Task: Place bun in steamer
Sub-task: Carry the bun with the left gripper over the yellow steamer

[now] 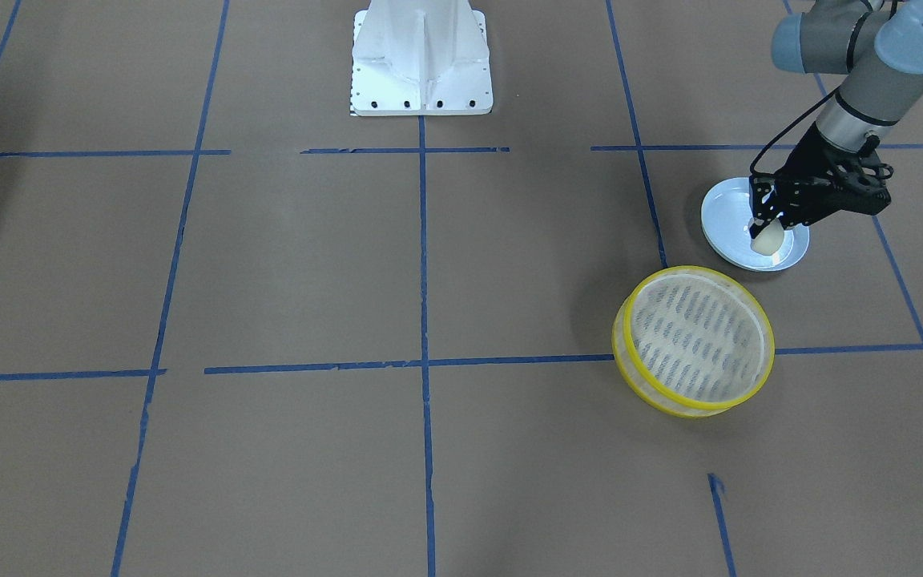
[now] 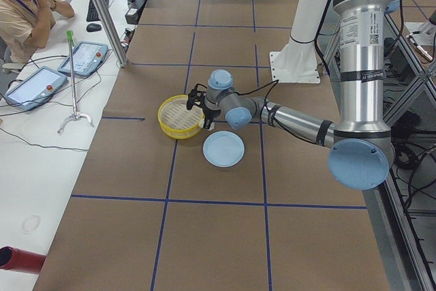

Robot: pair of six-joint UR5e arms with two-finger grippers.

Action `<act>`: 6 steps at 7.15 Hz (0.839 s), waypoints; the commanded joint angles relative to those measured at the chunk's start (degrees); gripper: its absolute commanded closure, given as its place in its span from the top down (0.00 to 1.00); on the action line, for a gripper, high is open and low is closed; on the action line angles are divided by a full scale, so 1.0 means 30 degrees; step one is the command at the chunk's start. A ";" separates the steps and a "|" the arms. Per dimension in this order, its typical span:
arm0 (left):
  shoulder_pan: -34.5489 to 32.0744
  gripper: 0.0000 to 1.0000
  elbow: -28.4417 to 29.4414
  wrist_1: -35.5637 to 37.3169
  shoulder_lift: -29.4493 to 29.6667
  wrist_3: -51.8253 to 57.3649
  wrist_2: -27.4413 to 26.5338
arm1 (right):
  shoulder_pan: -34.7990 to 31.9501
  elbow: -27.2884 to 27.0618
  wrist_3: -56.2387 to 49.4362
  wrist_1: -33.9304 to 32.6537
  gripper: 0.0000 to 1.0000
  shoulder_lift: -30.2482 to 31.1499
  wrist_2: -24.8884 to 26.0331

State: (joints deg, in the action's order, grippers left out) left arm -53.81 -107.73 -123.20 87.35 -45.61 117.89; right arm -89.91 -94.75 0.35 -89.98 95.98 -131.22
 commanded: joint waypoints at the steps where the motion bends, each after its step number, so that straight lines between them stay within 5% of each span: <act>1: -0.1136 0.31 0.1184 0.1973 0.3471 -0.0670 0.0542 | 0.0000 0.0000 0.0000 -0.0006 1.00 0.0000 0.0000; 3: -0.0614 0.32 0.5743 0.3010 0.8365 -0.3127 0.0458 | 0.0000 0.0000 0.0000 -0.0006 1.00 0.0000 0.0000; 6: 0.0855 0.33 0.7108 0.2982 0.8236 -0.3371 -0.0128 | 0.0000 0.0000 0.0000 -0.0006 1.00 0.0000 0.0000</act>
State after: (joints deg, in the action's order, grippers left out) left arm -52.07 -88.05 -114.33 111.84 -55.24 117.83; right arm -89.91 -94.75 0.35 -90.00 95.98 -131.22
